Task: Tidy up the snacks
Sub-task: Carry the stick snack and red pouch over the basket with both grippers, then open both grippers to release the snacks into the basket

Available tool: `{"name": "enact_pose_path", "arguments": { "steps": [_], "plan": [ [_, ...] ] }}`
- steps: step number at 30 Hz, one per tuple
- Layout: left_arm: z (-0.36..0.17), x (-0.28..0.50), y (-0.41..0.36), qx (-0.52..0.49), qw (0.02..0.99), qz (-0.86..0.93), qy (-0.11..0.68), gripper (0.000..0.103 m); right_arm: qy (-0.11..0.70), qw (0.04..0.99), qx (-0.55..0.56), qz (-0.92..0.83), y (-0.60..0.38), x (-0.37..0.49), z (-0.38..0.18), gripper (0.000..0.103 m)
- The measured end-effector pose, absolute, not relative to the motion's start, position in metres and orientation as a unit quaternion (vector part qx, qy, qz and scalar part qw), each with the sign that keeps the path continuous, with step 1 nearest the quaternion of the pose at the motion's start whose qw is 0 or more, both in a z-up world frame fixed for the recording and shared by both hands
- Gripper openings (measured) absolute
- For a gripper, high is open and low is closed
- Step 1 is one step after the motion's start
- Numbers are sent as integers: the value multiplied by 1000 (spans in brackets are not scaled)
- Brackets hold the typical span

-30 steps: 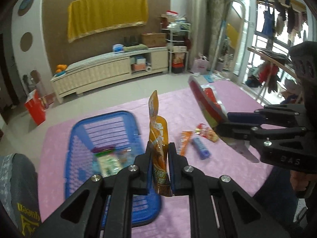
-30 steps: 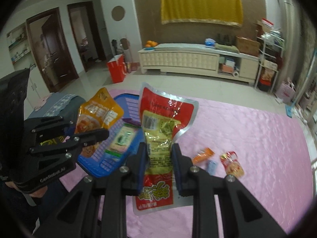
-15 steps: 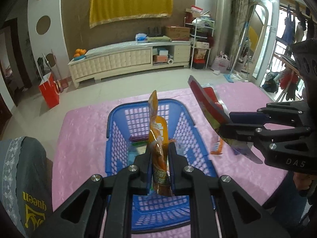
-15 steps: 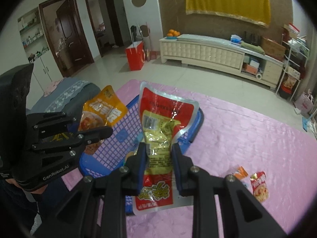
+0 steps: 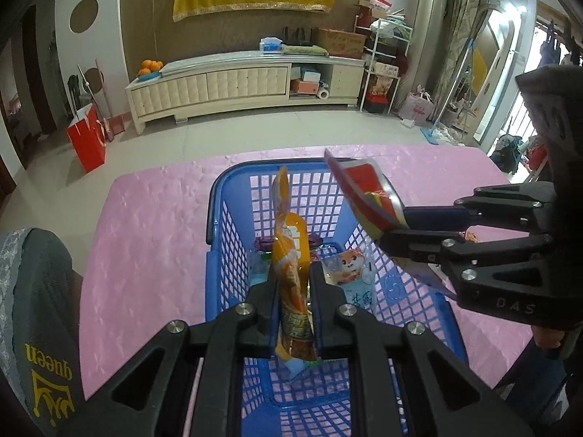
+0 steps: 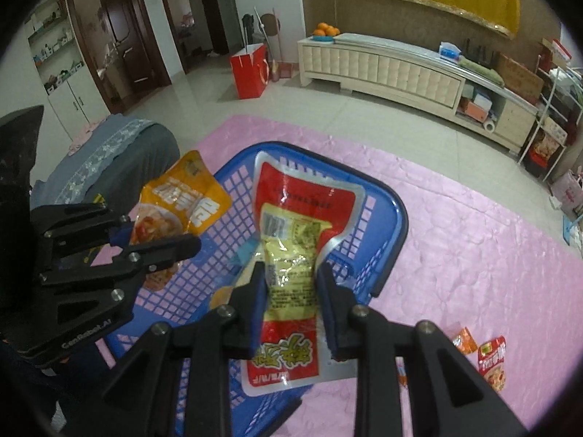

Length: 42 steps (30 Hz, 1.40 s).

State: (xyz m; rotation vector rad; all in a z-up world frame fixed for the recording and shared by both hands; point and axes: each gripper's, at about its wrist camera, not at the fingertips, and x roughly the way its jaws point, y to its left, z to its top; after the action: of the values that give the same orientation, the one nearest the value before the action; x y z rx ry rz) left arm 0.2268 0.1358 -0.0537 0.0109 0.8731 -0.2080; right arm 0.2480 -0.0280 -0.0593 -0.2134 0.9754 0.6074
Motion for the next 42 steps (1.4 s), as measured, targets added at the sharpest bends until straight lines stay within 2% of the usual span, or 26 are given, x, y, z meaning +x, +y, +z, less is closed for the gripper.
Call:
{"name": "enact_pose_path", "arguments": {
  "steps": [14,15,16,19,21,24,42],
  "plan": [
    [-57,249,140,11,899,-107,425,14,453,834,-147,278,-6,264,-59,36],
    [-57,250,139,11,899,-107,425,15,452,835,-151,275,-5,265,-60,38],
    [-57,250,140,10,899,-105,424,22,452,834,-156,276,-3,267,-60,40],
    [-56,246,144,6,903,-103,417,36,449,830,-171,282,-1,269,-62,59],
    [-55,244,144,0,903,-102,418,37,451,831,-176,274,-3,269,-64,72],
    [-53,240,143,1,904,-100,416,43,450,839,-160,262,-13,267,-63,77],
    [-11,194,94,42,918,-112,378,63,424,871,-89,232,-85,219,-10,77]
  ]
}}
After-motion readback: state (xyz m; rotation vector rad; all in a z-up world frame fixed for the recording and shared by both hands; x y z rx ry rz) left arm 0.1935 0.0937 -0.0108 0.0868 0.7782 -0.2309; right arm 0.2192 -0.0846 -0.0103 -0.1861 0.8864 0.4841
